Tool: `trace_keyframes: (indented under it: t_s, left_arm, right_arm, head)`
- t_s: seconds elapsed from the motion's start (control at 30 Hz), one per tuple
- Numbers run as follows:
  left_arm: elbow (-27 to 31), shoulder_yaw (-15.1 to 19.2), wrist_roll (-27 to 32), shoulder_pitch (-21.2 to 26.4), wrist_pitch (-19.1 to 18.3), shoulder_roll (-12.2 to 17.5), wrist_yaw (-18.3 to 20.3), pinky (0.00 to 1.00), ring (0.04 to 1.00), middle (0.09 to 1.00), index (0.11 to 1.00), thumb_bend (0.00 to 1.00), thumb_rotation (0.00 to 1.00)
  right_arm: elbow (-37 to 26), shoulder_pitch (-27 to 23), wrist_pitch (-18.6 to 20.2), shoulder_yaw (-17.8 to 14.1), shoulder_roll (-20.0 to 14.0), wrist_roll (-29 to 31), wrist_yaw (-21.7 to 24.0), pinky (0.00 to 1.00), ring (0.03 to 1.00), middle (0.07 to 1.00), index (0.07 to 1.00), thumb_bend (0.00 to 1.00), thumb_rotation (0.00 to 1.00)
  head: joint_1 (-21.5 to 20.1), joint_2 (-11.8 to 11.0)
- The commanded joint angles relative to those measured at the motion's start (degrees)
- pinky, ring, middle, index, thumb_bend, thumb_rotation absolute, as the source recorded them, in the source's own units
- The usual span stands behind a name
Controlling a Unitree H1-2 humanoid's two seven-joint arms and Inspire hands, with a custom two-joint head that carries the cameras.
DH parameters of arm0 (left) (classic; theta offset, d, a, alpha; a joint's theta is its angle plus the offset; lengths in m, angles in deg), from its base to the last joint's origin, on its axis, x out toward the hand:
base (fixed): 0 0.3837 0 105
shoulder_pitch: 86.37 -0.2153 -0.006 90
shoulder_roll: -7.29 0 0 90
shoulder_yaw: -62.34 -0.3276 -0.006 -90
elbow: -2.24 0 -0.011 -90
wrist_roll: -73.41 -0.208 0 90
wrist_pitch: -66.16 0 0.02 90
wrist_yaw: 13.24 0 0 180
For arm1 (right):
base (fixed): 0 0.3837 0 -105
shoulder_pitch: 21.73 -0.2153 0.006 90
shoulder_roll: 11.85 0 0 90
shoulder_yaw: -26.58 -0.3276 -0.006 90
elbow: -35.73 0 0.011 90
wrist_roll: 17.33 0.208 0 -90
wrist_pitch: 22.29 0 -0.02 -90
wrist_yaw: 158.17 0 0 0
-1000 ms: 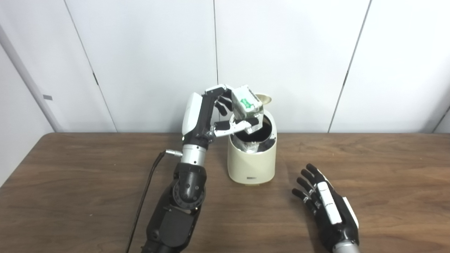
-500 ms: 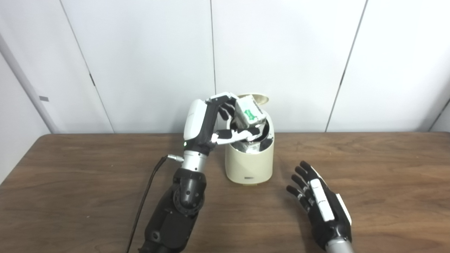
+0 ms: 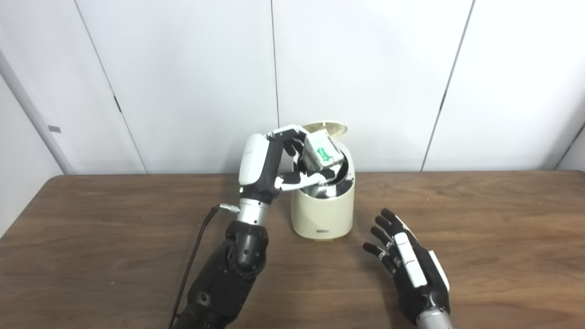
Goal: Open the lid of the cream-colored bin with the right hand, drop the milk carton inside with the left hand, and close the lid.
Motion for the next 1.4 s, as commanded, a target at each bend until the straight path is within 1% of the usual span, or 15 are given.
trace_keyframes:
  t_s: [0.0,0.1,0.23,0.37,0.53,0.73,0.87,0.9,1.03,1.1,1.13,1.17,1.23,1.37]
  left_arm:
    - [-0.04,-0.97,-0.05,4.22,1.88,0.91,-3.48,0.39,0.454,0.524,0.466,0.48,0.0]
    - [-1.36,-2.41,0.5,4.85,1.89,1.43,-5.16,0.39,0.451,0.523,0.471,0.48,0.0]
    - [-2.6,-3.42,0.82,5.44,1.88,1.71,-6.91,0.4,0.456,0.53,0.467,0.48,0.0]
    - [-4.09,-4.5,0.44,5.87,1.88,1.82,-9.59,0.4,0.453,0.535,0.469,0.48,0.0]
    - [-3.9,-5.54,0.44,5.48,1.89,2.37,-10.11,0.39,0.447,0.533,0.474,0.48,0.0]
    - [-3.17,-4.15,0.6,4.81,1.86,2.24,-8.03,0.38,0.426,0.526,0.49,0.48,0.0]
    - [-2.22,-2.97,0.75,4.08,1.82,1.88,-6.42,0.36,0.415,0.542,0.513,0.47,0.0]
    - [-1.97,-2.78,0.86,3.89,1.82,1.84,-5.96,0.38,0.441,0.511,0.5,0.48,0.0]
    - [-1.07,-1.7,0.13,3.31,1.49,1.52,-4.64,0.4,0.457,0.442,0.5,0.48,0.0]
    - [-0.54,-1.27,-0.51,3.07,1.2,1.46,-4.17,0.33,0.449,0.424,0.503,0.5,0.0]
    - [-0.19,-0.99,-0.58,2.92,1.0,1.4,-3.7,0.31,0.39,0.451,0.525,0.5,0.0]
    - [0.1,-0.7,-0.49,2.78,0.87,1.33,-3.19,0.3,0.369,0.457,0.533,0.5,0.0]
    - [0.56,-0.11,0.02,2.55,0.74,1.2,-2.05,0.29,0.34,0.414,0.515,0.52,0.0]
    - [1.48,0.99,0.4,2.11,0.27,1.05,0.23,0.3,0.352,0.402,0.509,0.52,0.0]
  right_arm:
    - [-1.46,-0.99,-2.58,0.58,0.32,0.12,1.26,0.73,0.869,0.873,0.846,0.48,0.63]
    - [-1.58,-0.84,-2.13,1.02,0.13,-0.29,1.4,0.75,0.869,0.872,0.836,0.5,0.64]
    - [-1.65,-0.84,-1.48,1.18,0.02,-0.25,1.29,0.76,0.867,0.862,0.833,0.51,0.64]
    - [-1.72,-0.9,-1.25,1.28,-0.28,-0.02,1.59,0.76,0.87,0.857,0.833,0.5,0.65]
    - [-2.1,-0.89,-1.1,1.29,-0.23,0.15,1.43,0.75,0.867,0.854,0.826,0.51,0.65]
    - [-2.23,-0.94,-1.14,1.3,-0.42,0.16,1.45,0.76,0.865,0.85,0.825,0.51,0.66]
    - [-2.04,-0.98,-1.27,1.31,-0.91,0.14,1.72,0.77,0.864,0.853,0.82,0.51,0.66]
    - [-2.0,-0.97,-1.33,1.3,-1.03,0.29,1.87,0.77,0.864,0.854,0.821,0.51,0.67]
    - [-1.86,-0.98,-1.69,1.39,-1.44,-0.11,2.13,0.76,0.856,0.838,0.811,0.52,0.67]
    - [-1.81,-1.01,-1.76,1.35,-1.54,-0.29,2.18,0.75,0.845,0.824,0.797,0.52,0.67]
    - [-1.74,-1.07,-1.81,1.31,-1.61,-0.32,2.23,0.74,0.839,0.817,0.79,0.51,0.67]
    - [-1.68,-1.14,-1.86,1.29,-1.7,-0.35,2.3,0.74,0.833,0.81,0.784,0.51,0.67]
    - [-1.69,-1.24,-1.67,1.14,-1.7,-0.3,2.24,0.72,0.823,0.798,0.775,0.49,0.67]
    - [-1.58,-1.39,-1.74,1.13,-2.05,-0.46,2.39,0.7,0.802,0.775,0.761,0.48,0.68]
  head:
    - [0.01,-0.01]
    - [0.17,0.06]
    - [0.48,0.03]
    - [0.51,0.09]
    - [0.63,0.28]
    - [0.89,0.46]
    - [0.98,0.49]
    - [0.98,0.49]
    - [1.07,0.52]
    - [1.07,0.52]
    - [1.03,0.57]
    - [1.02,0.55]
    - [1.08,0.56]
    - [1.1,0.58]
